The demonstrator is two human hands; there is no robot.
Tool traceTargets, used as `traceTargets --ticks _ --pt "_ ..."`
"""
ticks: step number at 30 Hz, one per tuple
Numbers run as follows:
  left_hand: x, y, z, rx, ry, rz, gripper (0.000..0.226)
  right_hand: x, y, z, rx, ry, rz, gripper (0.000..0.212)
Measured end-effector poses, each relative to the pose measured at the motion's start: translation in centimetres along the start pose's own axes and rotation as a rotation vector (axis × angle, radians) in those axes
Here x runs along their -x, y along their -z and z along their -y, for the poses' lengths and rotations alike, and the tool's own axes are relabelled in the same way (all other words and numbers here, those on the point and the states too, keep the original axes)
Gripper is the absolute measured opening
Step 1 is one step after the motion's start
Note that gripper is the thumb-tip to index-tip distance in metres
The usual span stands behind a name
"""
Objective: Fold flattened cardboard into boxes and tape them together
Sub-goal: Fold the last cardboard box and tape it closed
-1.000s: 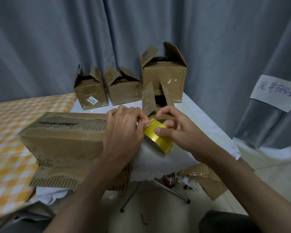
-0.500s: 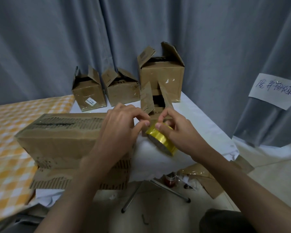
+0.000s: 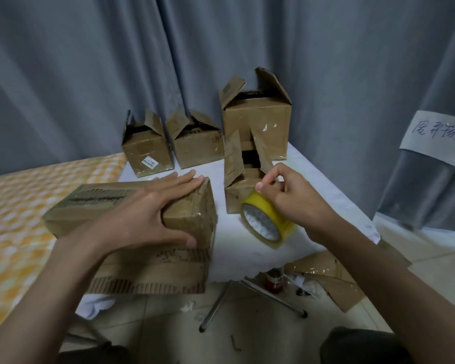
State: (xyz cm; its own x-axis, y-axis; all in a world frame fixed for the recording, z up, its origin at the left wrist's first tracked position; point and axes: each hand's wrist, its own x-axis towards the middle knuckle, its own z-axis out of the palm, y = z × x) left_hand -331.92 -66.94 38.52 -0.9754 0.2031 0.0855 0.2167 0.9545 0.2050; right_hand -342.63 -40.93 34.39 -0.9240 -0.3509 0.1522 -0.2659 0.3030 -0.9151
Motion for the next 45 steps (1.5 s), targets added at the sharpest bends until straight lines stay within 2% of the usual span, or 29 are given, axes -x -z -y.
traceTargets --ticks 3,10,12,18,23,27,30,32,36,38,45 --pt "-0.1 -1.1 0.2 -0.105 -0.011 -0.029 0.095 -0.1 -0.3 0.1 -0.053 -0.053 0.033 0.015" --pt "-0.3 -1.2 -0.4 -0.422 0.102 -0.202 0.092 -0.5 -0.5 0.7 -0.106 -0.072 0.031 0.016" --pt "-0.3 -1.5 -0.8 -0.446 0.123 -0.192 0.09 -0.6 -0.7 0.7 -0.131 -0.078 0.031 0.015" --pt "-1.0 -3.1 -0.8 -0.293 0.08 -0.127 0.084 -0.8 -1.9 1.3 -0.137 -0.087 0.013 0.015" --pt "-1.8 -2.7 -0.6 -0.276 -0.01 -0.095 0.068 -0.6 -2.6 1.9 -0.122 -0.089 -0.01 0.013" --pt "-1.3 -2.3 -0.7 -0.196 -0.005 -0.031 0.089 -0.3 -3.1 2.4 -0.109 -0.095 -0.025 0.014" --pt "-1.5 -1.0 -1.1 0.139 0.098 -0.077 0.104 -0.1 -3.4 2.8 -0.141 -0.078 -0.048 0.014" --pt "-1.8 -0.2 -1.4 0.267 0.106 -0.199 0.094 0.1 -3.5 3.2 -0.159 -0.06 -0.06 0.015" --pt "-2.7 0.5 -2.5 0.42 0.064 -0.358 0.047 0.3 -3.9 4.2 -0.148 -0.018 -0.066 0.018" --pt "-3.2 0.3 -3.1 0.472 0.08 -0.404 0.03 0.6 -4.1 4.6 -0.143 0.008 -0.076 0.018" --pt "-4.6 0.0 -3.9 0.596 0.056 -0.454 0.011 1.1 -3.6 4.7 -0.183 0.073 -0.04 0.016"
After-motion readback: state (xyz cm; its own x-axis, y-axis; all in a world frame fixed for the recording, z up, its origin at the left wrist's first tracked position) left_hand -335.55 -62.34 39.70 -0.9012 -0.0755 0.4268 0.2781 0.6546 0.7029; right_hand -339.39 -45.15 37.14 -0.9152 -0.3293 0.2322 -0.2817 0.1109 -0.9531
